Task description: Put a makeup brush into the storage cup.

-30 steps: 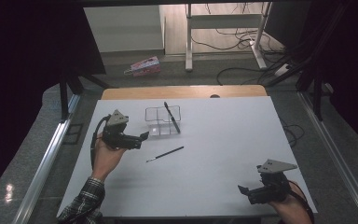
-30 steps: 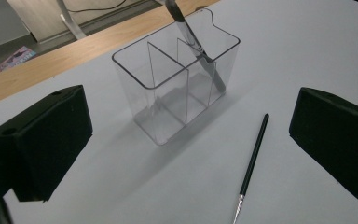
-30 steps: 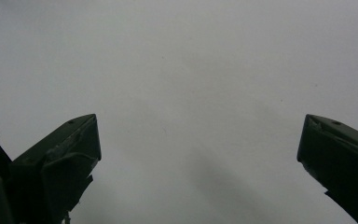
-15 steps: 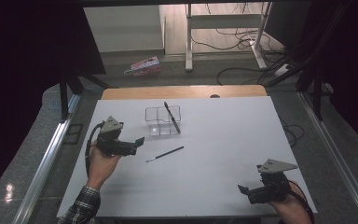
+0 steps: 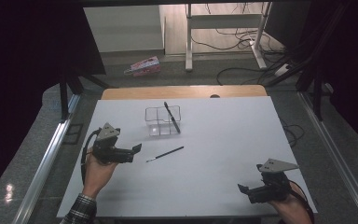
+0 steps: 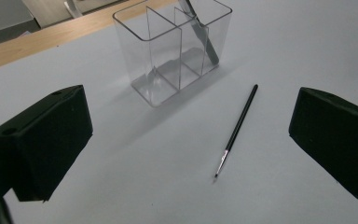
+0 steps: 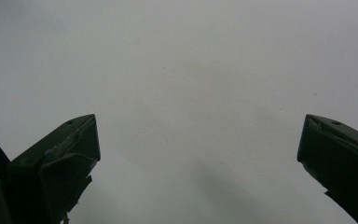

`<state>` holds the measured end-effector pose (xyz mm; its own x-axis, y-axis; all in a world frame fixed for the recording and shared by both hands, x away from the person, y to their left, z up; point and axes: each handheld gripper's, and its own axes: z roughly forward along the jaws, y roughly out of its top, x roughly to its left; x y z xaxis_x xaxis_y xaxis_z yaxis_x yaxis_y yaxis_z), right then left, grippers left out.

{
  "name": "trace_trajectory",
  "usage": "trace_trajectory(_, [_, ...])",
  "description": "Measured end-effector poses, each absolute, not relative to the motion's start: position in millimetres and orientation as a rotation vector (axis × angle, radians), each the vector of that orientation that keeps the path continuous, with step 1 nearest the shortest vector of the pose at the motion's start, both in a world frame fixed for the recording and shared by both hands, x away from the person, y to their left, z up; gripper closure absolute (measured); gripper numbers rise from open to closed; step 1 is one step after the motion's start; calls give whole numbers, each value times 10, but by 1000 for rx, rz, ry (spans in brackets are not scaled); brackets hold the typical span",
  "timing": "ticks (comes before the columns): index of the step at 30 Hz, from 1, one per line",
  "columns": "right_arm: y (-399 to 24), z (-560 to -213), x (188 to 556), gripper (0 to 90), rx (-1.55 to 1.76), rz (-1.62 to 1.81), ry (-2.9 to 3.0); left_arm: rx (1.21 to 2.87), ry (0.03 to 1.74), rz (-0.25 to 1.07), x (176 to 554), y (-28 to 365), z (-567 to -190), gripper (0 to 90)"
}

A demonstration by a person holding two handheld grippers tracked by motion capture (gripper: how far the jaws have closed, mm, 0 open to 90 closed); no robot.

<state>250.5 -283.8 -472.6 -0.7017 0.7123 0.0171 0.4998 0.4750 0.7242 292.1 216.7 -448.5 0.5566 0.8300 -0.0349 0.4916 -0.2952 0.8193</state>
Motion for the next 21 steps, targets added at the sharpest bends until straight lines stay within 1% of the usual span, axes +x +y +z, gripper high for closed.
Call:
trace_trajectory(7, [-2842,-4723,2507,0,1032,1073,2433,1995,1071,519,2814,2155,-4544,0])
trace_trajectory(21, [-2858,-4719,2509,0,1049,1091,2427,2013,1095,515,2600,2171,-4654,0])
